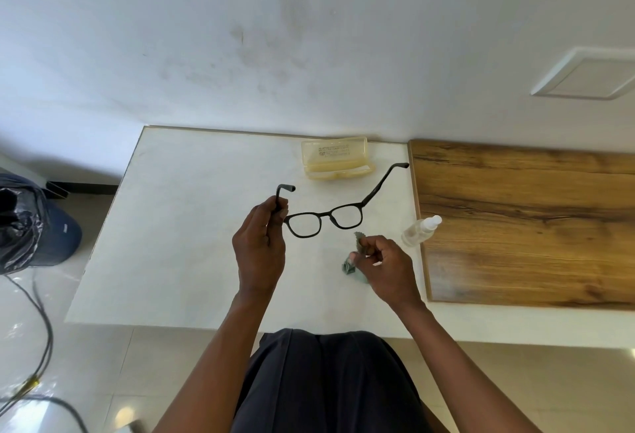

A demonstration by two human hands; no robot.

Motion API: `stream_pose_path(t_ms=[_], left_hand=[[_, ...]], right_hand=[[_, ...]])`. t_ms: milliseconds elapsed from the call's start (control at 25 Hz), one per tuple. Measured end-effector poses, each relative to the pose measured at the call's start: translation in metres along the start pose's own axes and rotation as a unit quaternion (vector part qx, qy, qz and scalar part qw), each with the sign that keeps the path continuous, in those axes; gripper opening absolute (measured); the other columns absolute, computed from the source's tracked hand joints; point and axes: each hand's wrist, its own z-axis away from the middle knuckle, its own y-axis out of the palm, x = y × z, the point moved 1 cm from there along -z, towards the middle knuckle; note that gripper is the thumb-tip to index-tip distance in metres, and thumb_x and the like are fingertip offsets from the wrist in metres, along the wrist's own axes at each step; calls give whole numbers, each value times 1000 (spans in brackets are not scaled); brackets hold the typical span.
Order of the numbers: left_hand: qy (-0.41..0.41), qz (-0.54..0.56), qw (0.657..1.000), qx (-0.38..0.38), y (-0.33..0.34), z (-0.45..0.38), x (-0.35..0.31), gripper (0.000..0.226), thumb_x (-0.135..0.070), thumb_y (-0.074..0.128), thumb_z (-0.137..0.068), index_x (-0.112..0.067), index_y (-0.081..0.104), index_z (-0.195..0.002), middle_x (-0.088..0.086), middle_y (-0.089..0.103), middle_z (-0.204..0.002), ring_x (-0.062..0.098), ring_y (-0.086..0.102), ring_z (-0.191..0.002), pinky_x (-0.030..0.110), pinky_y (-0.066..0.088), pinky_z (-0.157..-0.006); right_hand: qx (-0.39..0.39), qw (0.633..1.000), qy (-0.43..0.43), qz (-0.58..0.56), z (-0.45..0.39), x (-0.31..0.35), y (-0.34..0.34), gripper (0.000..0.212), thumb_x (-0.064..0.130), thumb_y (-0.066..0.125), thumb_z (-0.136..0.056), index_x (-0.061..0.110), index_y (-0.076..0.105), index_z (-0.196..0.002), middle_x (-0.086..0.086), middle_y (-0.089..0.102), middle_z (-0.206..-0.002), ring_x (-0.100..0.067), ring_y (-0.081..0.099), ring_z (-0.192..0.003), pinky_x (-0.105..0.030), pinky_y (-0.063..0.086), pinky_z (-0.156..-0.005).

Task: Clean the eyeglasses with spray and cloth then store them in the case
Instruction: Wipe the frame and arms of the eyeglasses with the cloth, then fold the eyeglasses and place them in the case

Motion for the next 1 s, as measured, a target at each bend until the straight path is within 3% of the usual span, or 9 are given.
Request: stream_pose_path(t_ms=[120,200,320,480,560,680,800,1000], left_hand=[[7,-1,1000,1,0,1,1,17,9,56,-86,5,65,-99,-1,63,-92,-5,58,-85,5,45,-77],[8,2,1000,0,0,2,1,17,9,56,-86,4,65,-99,-3,63,-92,-1,58,-85,5,45,-77],[14,3,1000,2,1,3,1,17,8,56,-86,4,65,-100,-4,63,-92,0,59,-85,6,45,-77],[33,5,999,1,1,5,1,18,8,57,-85,5,65,-101,-2,63,-94,1,60,-88,7,46,-80],[40,8,999,1,1,7,1,19,8,57,-85,4,65,-101,-2,63,-95,0,60,-88,7,46,-81],[49,15,999,9,1,11,0,19,6,57,-84,4,64,-102,-2,63,-95,-3,60,-89,8,46,-82],[62,6,998,18,1,14,-1,20,10,57,-83,7,64,-101,2,63,-95,1,59,-90,7,45,-83],[75,1,997,24,2,15,-4,18,8,57,-83,9,64,-99,3,63,-95,2,59,-91,7,45,-84]], right_hand=[[3,1000,14,17,0,1,0,21,32,63,-85,16,62,-99,1,65,-89,-13,60,-77,-20,42,-64],[-22,999,12,26,-1,3,-3,16,28,59,-87,14,62,-96,0,66,-87,-13,60,-76,-22,41,-64],[-60,998,15,20,-5,10,-10,8,19,63,-85,12,60,-86,3,63,-76,-13,59,-70,-15,39,-57],[-111,985,95,-91,-12,21,-16,28,36,71,-77,20,50,-66,8,54,-60,-9,52,-58,-22,41,-57],[-103,970,134,-174,-15,26,-16,28,40,71,-76,21,52,-68,7,56,-61,-12,54,-61,-28,43,-61],[-85,954,162,-236,-19,32,-12,24,40,71,-76,21,56,-74,7,59,-63,-9,54,-57,-25,42,-56],[-85,951,172,-243,-26,34,-9,22,33,73,-76,20,55,-80,5,59,-66,-11,54,-57,-27,43,-55],[-93,959,165,-210,-32,34,-7,20,24,73,-75,25,54,-74,3,61,-71,-21,58,-69,-35,47,-65]])
